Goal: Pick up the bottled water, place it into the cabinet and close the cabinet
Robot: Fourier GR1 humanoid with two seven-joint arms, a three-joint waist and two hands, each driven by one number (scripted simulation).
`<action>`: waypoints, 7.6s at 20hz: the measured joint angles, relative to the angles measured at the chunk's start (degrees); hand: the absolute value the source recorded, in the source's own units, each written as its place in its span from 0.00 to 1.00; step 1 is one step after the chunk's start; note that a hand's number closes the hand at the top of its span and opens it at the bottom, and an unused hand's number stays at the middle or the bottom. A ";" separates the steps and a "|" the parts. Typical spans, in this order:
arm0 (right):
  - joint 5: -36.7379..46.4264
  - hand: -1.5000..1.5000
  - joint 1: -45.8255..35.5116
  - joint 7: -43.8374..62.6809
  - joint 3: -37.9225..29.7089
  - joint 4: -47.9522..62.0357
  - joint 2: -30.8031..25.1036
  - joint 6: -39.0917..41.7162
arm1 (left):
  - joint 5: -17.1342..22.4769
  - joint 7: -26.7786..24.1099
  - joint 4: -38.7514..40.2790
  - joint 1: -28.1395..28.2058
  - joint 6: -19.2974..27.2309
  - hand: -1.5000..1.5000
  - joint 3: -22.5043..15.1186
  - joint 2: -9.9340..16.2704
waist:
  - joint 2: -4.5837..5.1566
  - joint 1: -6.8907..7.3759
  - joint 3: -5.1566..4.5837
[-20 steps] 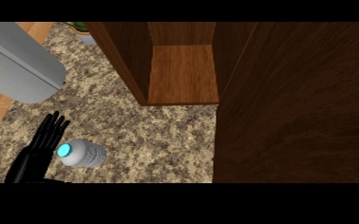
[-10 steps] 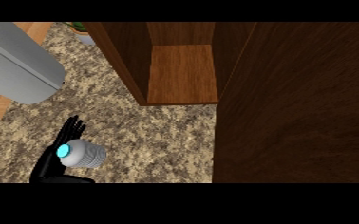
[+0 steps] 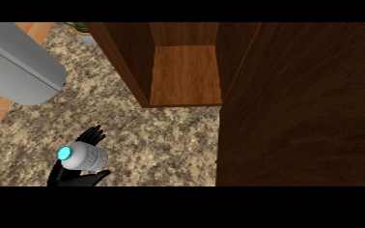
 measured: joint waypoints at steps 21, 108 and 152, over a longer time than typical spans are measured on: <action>0.44 0.00 1.27 -2.40 -1.30 0.94 -0.03 1.15 | 7.75 -3.79 4.66 -5.37 8.19 1.00 1.10 -5.67 | -0.29 0.80 0.79; -7.07 0.00 -4.07 -2.28 -9.52 4.63 -0.63 9.34 | 34.53 6.74 25.62 -62.64 52.44 0.00 -26.87 -8.61 | 1.18 -2.17 0.08; 1.26 1.00 -1.55 -0.75 0.43 0.67 -9.54 15.51 | 39.78 17.26 -50.10 -5.27 43.77 0.00 -49.21 3.02 | -0.68 2.00 0.14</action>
